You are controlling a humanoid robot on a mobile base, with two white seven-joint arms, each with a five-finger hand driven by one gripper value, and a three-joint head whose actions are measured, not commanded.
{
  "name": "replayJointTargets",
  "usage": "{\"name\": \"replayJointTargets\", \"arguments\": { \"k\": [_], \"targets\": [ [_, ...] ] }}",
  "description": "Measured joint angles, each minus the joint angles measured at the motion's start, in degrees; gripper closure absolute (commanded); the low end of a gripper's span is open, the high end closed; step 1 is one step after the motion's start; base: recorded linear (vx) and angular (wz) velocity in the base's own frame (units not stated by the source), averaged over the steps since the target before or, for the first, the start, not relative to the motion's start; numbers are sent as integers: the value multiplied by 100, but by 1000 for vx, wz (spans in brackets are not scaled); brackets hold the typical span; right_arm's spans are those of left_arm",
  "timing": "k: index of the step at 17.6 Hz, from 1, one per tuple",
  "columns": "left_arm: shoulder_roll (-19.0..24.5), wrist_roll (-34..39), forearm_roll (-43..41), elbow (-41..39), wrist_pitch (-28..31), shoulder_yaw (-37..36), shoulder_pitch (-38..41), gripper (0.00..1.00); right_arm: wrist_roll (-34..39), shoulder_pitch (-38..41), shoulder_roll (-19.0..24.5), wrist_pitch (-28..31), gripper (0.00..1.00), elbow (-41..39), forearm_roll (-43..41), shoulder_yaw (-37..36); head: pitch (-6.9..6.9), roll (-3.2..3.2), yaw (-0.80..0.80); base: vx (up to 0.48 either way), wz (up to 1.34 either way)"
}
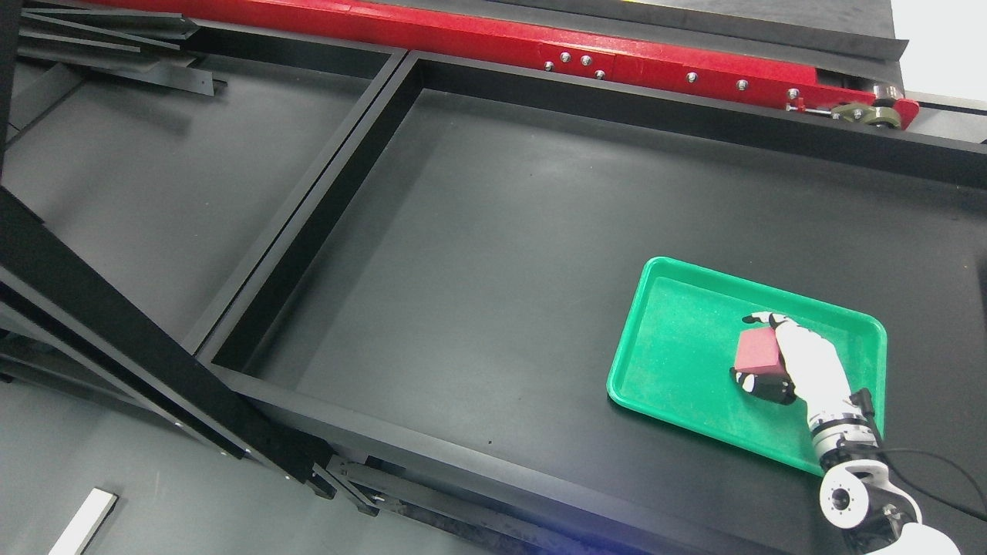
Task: Pick pink block from left shelf to tray
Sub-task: 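Close the right hand around the pink block and lift it, then turn away from the shelf toward the blue tray, holding the block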
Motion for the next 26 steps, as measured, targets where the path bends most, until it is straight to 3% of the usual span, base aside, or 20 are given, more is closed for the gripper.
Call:
{"name": "replayJointTargets", "arguments": {
  "k": [6, 16, 21, 26],
  "targets": [
    [0, 0, 0, 0, 0, 0, 0, 0, -40, -32, -37, 0, 98, 7, -66, -137, 0, 0, 0, 0, 0],
    [0, 0, 0, 0, 0, 0, 0, 0, -939, -59, 60, -1484, 95, -332, -197, -251, 0, 0, 0, 0, 0],
    [0, -1, 0, 0, 0, 0, -1, 0, -1046, 146, 154, -2208, 93, -668, -429, -372, 0, 0, 0, 0, 0],
    [0, -2, 0, -1, 0, 0, -2, 0, -1061, 326, 222, -2431, 93, -903, -541, -442, 0, 0, 0, -64, 164]
  ]
}}
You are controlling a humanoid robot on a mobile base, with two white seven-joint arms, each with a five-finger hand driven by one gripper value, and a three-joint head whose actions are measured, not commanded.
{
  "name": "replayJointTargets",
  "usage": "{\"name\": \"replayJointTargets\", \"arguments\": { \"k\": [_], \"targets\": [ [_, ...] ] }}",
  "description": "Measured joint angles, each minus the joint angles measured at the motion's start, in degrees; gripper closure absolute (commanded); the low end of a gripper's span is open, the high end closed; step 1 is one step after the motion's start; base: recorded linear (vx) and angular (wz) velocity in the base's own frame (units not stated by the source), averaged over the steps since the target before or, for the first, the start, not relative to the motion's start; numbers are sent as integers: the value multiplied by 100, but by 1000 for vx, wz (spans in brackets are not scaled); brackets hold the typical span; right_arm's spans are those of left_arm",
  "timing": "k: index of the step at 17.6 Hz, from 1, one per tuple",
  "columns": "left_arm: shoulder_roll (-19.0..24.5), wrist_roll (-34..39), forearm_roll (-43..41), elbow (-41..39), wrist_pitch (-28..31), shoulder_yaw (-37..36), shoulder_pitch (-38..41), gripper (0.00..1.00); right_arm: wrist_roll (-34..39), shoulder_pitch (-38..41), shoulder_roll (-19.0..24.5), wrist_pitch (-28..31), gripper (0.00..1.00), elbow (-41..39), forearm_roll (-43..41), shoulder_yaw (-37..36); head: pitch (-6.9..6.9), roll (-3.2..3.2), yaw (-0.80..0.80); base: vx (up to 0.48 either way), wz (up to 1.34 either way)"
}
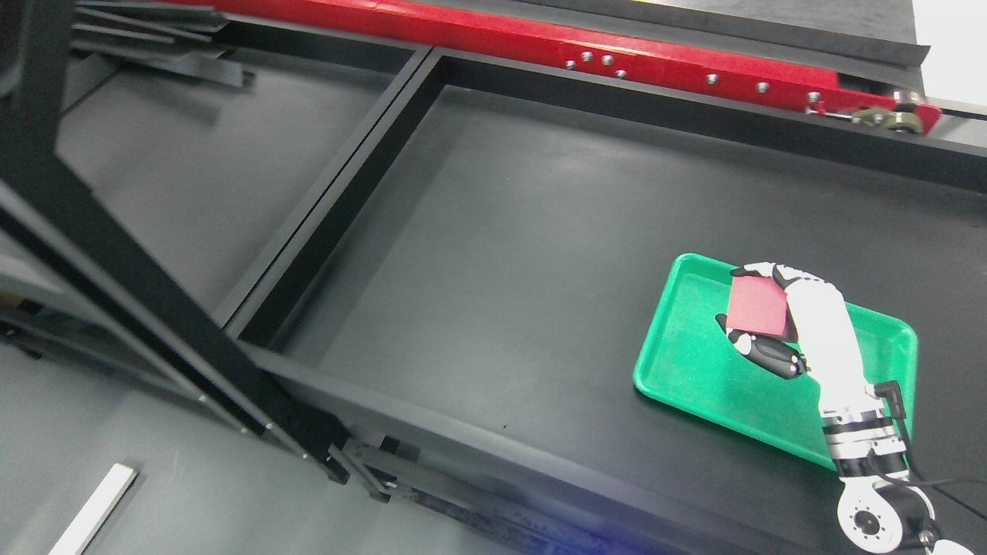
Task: Pick pink block from left shelf to tray
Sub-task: 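Turn away from the shelf toward the blue tray, holding the block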
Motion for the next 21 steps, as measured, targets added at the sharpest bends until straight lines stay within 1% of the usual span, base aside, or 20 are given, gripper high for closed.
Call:
{"name": "replayJointTargets", "arguments": {
  "k": [3, 7, 21],
  "targets": [
    [0, 0, 0, 0, 0, 0, 0, 0, -15, 60, 28, -61, 93, -101, -33, -32, 0, 0, 0, -156, 445],
    [0, 0, 0, 0, 0, 0, 2, 0, 18, 99, 60, -76, 92, -198, -56, -57, 0, 0, 0, -201, 794],
    [0, 0, 0, 1, 0, 0, 4, 0, 60, 153, 125, -84, 92, -341, -75, -79, 0, 0, 0, -208, 1168]
  ]
}}
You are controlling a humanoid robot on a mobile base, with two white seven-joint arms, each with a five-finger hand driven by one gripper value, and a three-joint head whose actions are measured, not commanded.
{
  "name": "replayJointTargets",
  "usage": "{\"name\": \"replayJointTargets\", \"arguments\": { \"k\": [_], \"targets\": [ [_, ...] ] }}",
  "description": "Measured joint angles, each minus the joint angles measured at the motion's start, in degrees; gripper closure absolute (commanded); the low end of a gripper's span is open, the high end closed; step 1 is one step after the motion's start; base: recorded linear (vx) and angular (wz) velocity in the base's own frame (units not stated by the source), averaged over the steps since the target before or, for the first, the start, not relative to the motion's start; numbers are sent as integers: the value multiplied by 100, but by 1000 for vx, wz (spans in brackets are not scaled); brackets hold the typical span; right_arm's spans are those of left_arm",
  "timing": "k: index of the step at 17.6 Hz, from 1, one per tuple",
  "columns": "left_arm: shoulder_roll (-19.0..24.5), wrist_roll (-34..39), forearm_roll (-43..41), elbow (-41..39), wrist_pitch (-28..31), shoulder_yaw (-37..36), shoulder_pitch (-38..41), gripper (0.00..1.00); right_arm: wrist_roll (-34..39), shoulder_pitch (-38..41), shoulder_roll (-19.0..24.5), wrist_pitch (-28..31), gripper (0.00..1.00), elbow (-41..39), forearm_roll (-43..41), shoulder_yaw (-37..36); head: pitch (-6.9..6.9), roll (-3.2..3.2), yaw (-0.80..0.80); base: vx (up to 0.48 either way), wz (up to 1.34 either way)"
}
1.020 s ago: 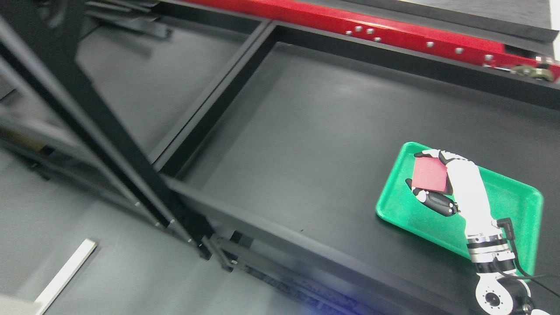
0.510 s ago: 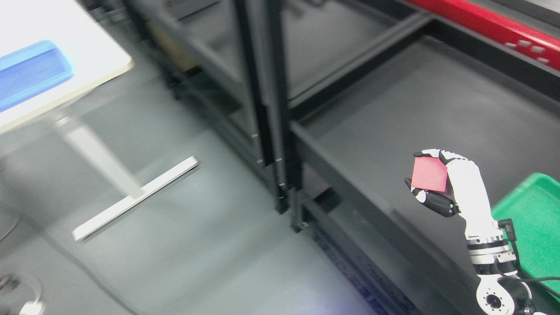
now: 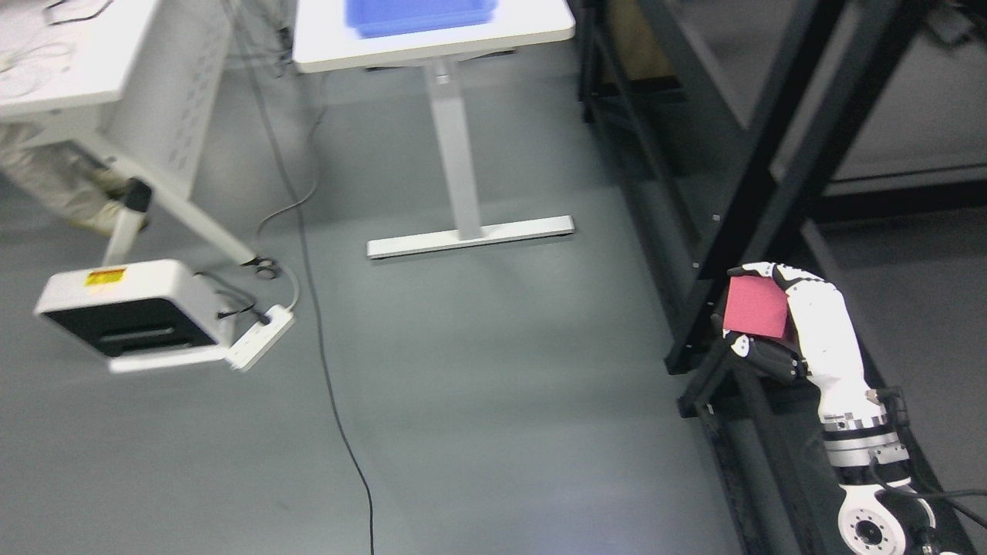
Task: Pick pink block from left shelf to tray
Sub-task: 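Turn away from the shelf toward the blue tray, holding the block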
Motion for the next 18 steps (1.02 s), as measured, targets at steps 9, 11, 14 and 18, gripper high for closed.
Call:
{"name": "replayJointTargets", "arguments": {
  "k": [9, 11, 14, 18],
  "targets": [
    [0, 0, 0, -1, 0, 0, -4, 0, 4, -1, 16, -5, 92, -23, -1, 5, 0, 0, 0, 4, 442],
    [0, -1, 0, -1, 0, 0, -4, 0, 8, -6, 20, -5, 92, -26, -1, 7, 0, 0, 0, 116, 144],
    [0, -1, 0, -1, 0, 0, -3, 0, 10, -15, 22, -5, 92, -29, -1, 7, 0, 0, 0, 194, 198],
    [0, -1, 0, -1, 0, 0, -2, 0, 11, -19, 23, -7, 91, -33, -2, 8, 0, 0, 0, 292, 30]
  ]
}}
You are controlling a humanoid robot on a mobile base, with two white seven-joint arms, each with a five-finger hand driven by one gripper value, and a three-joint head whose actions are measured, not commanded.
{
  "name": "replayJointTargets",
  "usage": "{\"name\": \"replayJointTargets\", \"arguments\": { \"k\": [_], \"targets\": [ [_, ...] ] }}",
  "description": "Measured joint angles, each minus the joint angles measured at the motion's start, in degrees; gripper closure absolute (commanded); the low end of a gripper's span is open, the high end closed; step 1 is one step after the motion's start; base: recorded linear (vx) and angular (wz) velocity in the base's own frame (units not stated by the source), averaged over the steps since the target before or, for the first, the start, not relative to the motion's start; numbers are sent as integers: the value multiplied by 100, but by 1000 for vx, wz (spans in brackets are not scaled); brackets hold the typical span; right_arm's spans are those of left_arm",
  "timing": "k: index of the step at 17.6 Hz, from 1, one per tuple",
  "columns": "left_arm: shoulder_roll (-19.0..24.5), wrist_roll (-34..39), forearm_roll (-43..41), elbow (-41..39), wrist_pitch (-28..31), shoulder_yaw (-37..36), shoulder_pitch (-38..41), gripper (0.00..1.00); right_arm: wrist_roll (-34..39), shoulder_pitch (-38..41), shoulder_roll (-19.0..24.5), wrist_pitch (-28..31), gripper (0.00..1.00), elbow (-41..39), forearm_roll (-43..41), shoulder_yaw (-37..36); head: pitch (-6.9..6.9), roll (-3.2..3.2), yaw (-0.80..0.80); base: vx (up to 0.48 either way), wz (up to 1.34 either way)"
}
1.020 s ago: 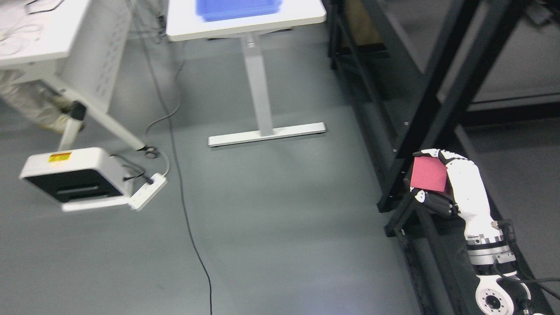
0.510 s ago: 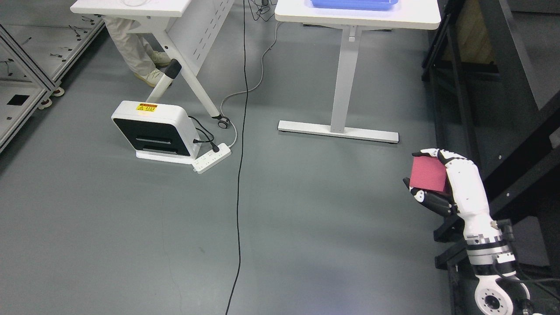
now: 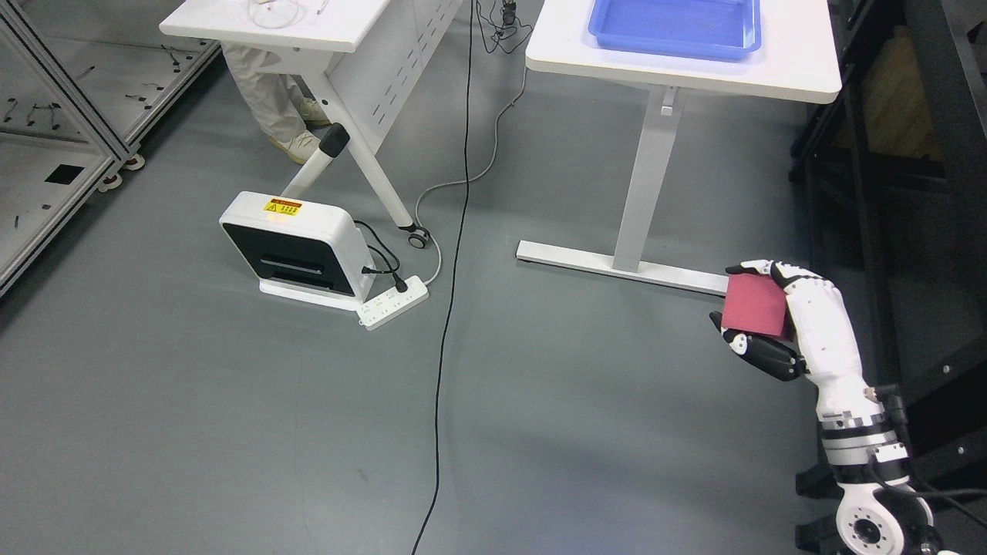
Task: Pick pink block from left shelf to tray
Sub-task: 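Turn away from the shelf toward the blue tray, holding the block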
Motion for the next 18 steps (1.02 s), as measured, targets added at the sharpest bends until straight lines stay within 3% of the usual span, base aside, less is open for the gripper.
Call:
{"name": "replayJointTargets", "arguments": {
  "k": [18],
  "targets": [
    [0, -1, 0, 0, 0, 0, -1, 0, 5, 2, 11, 11, 91, -4, 2, 109, 1, 0, 0, 379, -45]
  ]
}}
